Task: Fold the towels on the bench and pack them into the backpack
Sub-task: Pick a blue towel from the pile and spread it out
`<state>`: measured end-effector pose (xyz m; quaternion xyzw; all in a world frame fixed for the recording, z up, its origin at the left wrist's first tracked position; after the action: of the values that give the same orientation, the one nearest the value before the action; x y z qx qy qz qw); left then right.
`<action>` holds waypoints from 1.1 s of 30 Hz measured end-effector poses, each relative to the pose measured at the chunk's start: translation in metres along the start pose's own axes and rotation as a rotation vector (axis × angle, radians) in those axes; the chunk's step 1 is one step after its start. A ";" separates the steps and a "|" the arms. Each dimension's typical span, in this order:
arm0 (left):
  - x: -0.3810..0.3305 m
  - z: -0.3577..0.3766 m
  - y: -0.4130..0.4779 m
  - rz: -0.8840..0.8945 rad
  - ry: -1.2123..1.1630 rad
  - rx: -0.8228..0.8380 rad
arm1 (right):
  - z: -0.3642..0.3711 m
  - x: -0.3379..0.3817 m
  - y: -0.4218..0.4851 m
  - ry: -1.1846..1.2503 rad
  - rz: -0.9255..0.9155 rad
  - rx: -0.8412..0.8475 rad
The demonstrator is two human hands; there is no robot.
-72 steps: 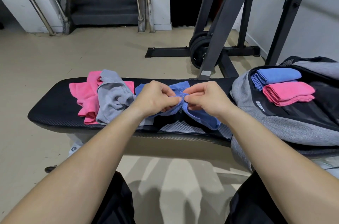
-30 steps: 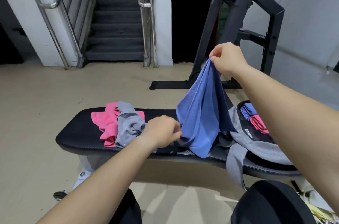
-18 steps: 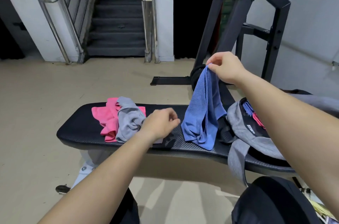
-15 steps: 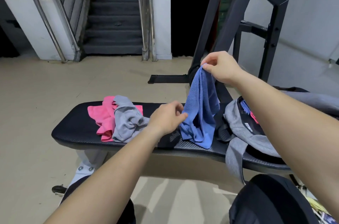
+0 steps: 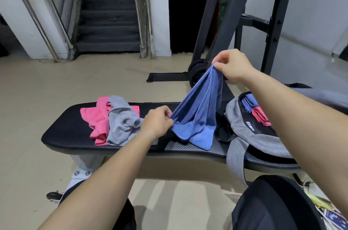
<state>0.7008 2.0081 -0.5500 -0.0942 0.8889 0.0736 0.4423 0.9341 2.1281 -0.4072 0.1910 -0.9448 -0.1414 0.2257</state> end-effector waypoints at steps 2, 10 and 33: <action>0.005 -0.014 -0.002 -0.026 -0.007 -0.005 | 0.001 -0.008 0.001 -0.024 0.030 0.004; 0.018 -0.083 -0.005 -0.197 -0.204 -0.123 | 0.020 -0.030 -0.009 -0.134 0.115 0.021; -0.010 -0.074 -0.013 0.043 0.246 -0.081 | 0.025 -0.046 -0.033 -0.214 0.286 0.064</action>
<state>0.6525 1.9810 -0.4982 -0.1015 0.9345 0.1068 0.3240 0.9699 2.1228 -0.4574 0.0458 -0.9849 -0.0971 0.1357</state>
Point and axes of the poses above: each hand's wrist, its own y-axis towards the middle knuckle, its own z-axis out of the palm, x = y × z, the point moved 1 cm from there along y, towards the middle knuckle, and after that the axes turned 15 degrees about -y, right-handed, at the moved point
